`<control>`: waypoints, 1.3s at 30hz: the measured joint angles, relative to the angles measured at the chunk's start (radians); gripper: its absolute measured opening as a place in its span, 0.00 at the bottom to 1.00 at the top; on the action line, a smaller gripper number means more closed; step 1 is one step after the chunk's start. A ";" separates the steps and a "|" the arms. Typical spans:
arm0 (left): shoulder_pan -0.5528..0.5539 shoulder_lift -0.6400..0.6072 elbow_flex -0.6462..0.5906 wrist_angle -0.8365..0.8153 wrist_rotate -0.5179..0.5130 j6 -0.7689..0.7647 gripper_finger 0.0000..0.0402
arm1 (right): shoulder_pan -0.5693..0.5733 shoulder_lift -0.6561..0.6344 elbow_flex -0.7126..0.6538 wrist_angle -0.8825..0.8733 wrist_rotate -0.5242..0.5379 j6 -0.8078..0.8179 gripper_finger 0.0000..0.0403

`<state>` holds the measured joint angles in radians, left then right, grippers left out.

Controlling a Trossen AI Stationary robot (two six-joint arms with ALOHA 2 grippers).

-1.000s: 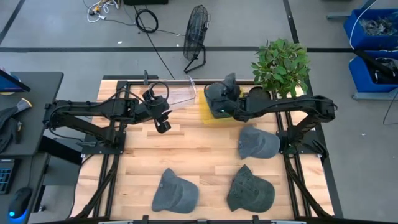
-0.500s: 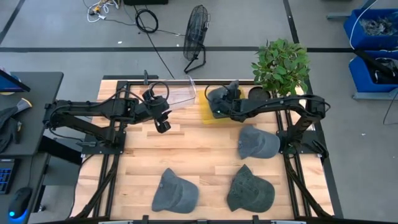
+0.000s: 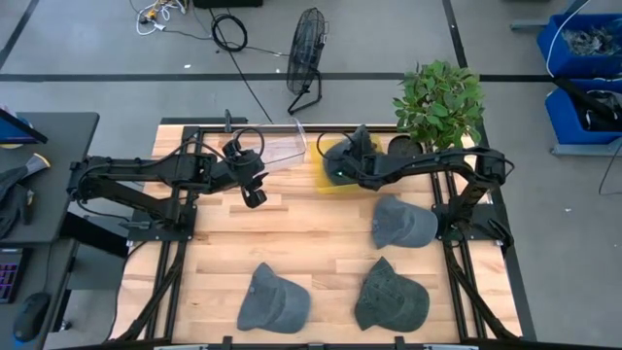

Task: Pick & Place hat
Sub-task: Put the top black cap into the yellow bin, then put the black cap into the yellow bin

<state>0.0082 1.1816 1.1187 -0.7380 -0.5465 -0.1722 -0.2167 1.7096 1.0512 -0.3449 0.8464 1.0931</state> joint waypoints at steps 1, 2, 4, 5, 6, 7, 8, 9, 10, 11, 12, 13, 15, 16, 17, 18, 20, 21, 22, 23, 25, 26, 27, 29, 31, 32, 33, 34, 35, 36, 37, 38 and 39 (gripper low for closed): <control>0.000 0.000 0.000 0.000 0.000 0.000 0.35 | 0.003 0.000 0.000 0.014 -0.001 -0.020 0.20; 0.000 0.000 0.000 0.000 0.000 0.000 0.35 | 0.006 -0.004 0.000 0.026 -0.002 -0.039 0.22; 0.000 0.000 0.000 0.000 0.000 0.000 0.35 | 0.014 -0.015 0.015 0.029 -0.003 -0.091 0.25; 0.000 0.000 0.000 0.000 0.000 0.000 0.35 | 0.018 -0.024 0.027 0.030 -0.005 -0.130 0.27; 0.000 0.000 0.000 0.000 0.000 0.000 0.35 | 0.024 -0.038 0.040 0.029 -0.005 -0.182 0.28; 0.000 0.000 0.000 0.000 0.000 0.000 0.35 | 0.032 -0.053 0.057 0.028 -0.008 -0.249 0.29; 0.000 0.000 0.000 0.000 0.000 0.000 0.35 | 0.042 -0.070 0.077 0.021 -0.023 -0.322 0.30; 0.000 0.000 0.000 0.000 0.000 0.000 0.35 | 0.053 -0.088 0.098 0.010 -0.051 -0.397 0.30; 0.000 0.000 0.000 0.000 0.000 0.000 0.35 | 0.065 -0.106 0.118 -0.007 -0.091 -0.469 0.31; 0.000 0.000 0.000 0.001 0.000 0.000 0.35 | 0.079 -0.123 0.139 -0.020 -0.132 -0.537 0.31; 0.000 0.000 0.000 0.000 0.000 0.000 0.35 | 0.096 -0.138 0.159 -0.033 -0.174 -0.593 0.30; 0.000 0.000 0.000 0.000 0.000 0.000 0.35 | 0.115 -0.155 0.176 -0.054 -0.218 -0.648 0.30; 0.000 0.000 0.000 0.000 0.000 0.000 0.35 | 0.154 -0.182 0.208 -0.110 -0.304 -0.758 0.29; 0.000 0.000 0.000 0.000 0.000 0.000 0.35 | 0.174 -0.194 0.224 -0.146 -0.348 -0.810 0.28; 0.000 0.000 0.000 0.000 0.000 0.000 0.35 | 0.193 -0.205 0.241 -0.194 -0.386 -0.855 0.28; 0.000 0.000 0.000 0.001 0.000 0.000 0.35 | 0.211 -0.216 0.261 -0.246 -0.426 -0.898 0.27; 0.000 0.000 0.000 0.000 0.000 0.001 0.35 | 0.241 -0.237 0.299 -0.361 -0.510 -0.969 0.26; 0.000 0.000 0.000 0.001 0.000 0.001 0.35 | 0.256 -0.248 0.313 -0.417 -0.550 -0.997 0.26; 0.000 0.000 0.000 0.001 0.000 0.001 0.35 | 0.270 -0.257 0.323 -0.473 -0.599 -1.016 0.25; 0.000 0.000 0.000 0.000 0.000 0.000 0.35 | 0.282 -0.265 0.326 -0.521 -0.650 -1.029 0.25; 0.000 0.000 0.000 0.001 0.000 0.000 0.35 | 0.305 -0.279 0.326 -0.604 -0.759 -1.051 0.25; 0.000 0.000 0.000 0.001 0.000 0.001 0.35 | 0.315 -0.284 0.326 -0.640 -0.815 -1.059 0.24; 0.000 0.000 0.000 0.001 0.000 0.001 0.35 | 0.325 -0.287 0.326 -0.673 -0.864 -1.065 0.24; 0.000 0.000 0.000 0.001 0.000 0.000 0.35 | 0.343 -0.288 0.326 -0.737 -0.967 -1.092 0.24; 0.000 0.000 0.000 0.001 0.000 0.000 0.35 | 0.361 -0.287 0.318 -0.764 -1.048 -1.139 0.24; 0.000 0.000 0.000 0.002 0.000 0.000 0.35 | 0.370 -0.287 0.309 -0.764 -1.084 -1.176 0.24; 0.000 0.000 0.000 0.002 0.000 -0.003 0.35 | 0.379 -0.285 0.299 -0.764 -1.110 -1.226 0.24; 0.000 0.000 0.000 0.002 0.000 -0.008 0.35 | 0.389 -0.284 0.288 -0.758 -1.126 -1.280 0.24; 0.000 0.000 0.000 0.002 0.000 -0.018 0.35 | 0.399 -0.284 0.276 -0.741 -1.132 -1.328 0.24; 0.000 0.000 0.000 0.002 0.000 -0.029 0.35 | 0.407 -0.284 0.259 -0.705 -1.128 -1.360 0.24; 0.000 0.000 0.000 0.002 0.000 -0.036 0.35 | 0.415 -0.283 0.241 -0.658 -1.118 -1.367 0.24; 0.000 0.000 0.000 0.002 0.000 -0.046 0.35 | 0.418 -0.280 0.222 -0.614 -1.107 -1.357 0.24; 0.000 0.000 0.000 0.002 0.000 -0.052 0.35 | 0.420 -0.276 0.203 -0.575 -1.103 -1.327 0.25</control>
<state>0.0078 1.1816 1.1187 -0.7364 -0.5465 -0.2242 0.2031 1.4334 1.2543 -0.9195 -0.2566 -0.2340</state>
